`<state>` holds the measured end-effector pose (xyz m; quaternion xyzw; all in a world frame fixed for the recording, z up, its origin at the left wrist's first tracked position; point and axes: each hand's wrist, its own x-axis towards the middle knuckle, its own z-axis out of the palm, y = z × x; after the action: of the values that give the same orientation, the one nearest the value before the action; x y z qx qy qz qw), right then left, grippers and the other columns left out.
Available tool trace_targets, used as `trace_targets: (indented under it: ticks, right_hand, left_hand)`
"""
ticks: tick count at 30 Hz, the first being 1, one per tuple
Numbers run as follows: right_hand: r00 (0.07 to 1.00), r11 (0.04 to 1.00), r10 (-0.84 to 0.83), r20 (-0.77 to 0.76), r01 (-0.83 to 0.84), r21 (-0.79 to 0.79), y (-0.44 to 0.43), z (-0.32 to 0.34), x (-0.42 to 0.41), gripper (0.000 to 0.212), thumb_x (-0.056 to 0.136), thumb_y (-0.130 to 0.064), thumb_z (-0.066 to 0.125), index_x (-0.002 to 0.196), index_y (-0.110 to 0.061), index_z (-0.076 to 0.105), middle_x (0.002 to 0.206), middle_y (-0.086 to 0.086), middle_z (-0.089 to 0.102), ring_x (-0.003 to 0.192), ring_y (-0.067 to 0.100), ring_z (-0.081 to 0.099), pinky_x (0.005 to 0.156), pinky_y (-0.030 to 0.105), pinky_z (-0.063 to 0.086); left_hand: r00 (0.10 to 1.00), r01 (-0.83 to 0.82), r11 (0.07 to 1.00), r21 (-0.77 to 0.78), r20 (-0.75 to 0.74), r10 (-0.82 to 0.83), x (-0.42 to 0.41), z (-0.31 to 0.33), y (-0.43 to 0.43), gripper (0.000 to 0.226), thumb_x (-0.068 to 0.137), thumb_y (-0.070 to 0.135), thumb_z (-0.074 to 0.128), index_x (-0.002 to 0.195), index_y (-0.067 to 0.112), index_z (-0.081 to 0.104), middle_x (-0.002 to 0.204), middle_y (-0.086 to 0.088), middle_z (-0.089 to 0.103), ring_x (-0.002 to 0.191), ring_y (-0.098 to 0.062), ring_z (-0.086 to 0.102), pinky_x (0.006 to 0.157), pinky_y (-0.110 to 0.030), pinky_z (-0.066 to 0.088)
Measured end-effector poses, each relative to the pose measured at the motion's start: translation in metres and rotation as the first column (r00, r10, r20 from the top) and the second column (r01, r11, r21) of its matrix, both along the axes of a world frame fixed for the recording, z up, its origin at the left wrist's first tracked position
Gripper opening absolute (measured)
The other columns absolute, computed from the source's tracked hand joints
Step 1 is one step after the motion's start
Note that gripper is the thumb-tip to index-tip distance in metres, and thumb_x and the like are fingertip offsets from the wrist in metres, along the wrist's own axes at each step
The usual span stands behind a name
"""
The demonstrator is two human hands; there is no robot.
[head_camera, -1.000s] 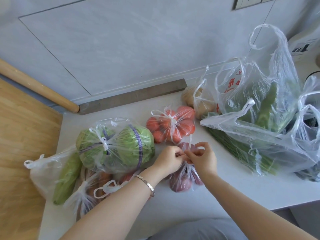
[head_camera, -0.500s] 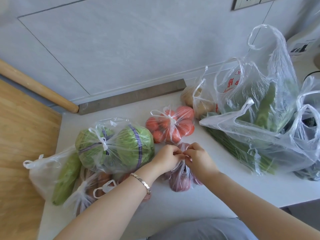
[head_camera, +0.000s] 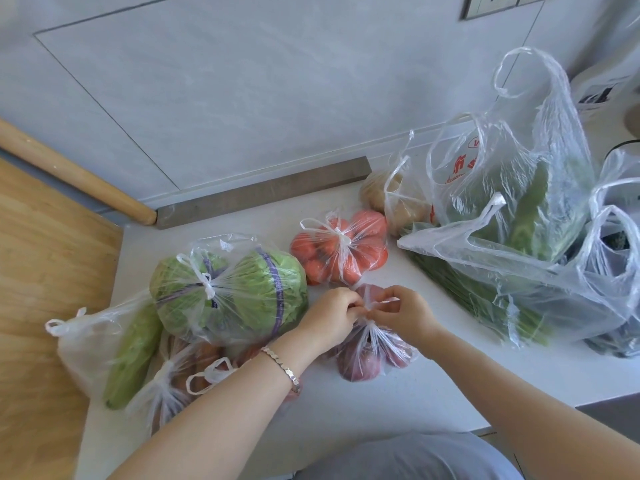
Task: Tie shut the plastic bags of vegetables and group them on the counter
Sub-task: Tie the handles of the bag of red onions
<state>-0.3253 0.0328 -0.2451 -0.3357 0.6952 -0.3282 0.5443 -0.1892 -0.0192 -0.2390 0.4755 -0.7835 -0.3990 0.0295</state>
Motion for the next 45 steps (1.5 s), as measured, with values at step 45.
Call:
trace_targets:
  ticks: [45]
  right_hand:
    - [0.328, 0.725, 0.302, -0.895, -0.689, -0.007, 0.036, -0.033, -0.004, 0.022, 0.079, -0.037, 0.045, 0.064, -0.030, 0.059, 0.068, -0.016, 0.060, 0.067, 0.010, 0.059, 0.065, 0.020, 0.048]
  left_hand:
    - [0.979, -0.169, 0.986, 0.016, 0.122, 0.165, 0.011, -0.015, 0.004, 0.018, 0.091, 0.018, 0.053, 0.089, 0.009, 0.069, 0.087, -0.004, 0.069, 0.079, -0.018, 0.061, 0.069, -0.026, 0.044]
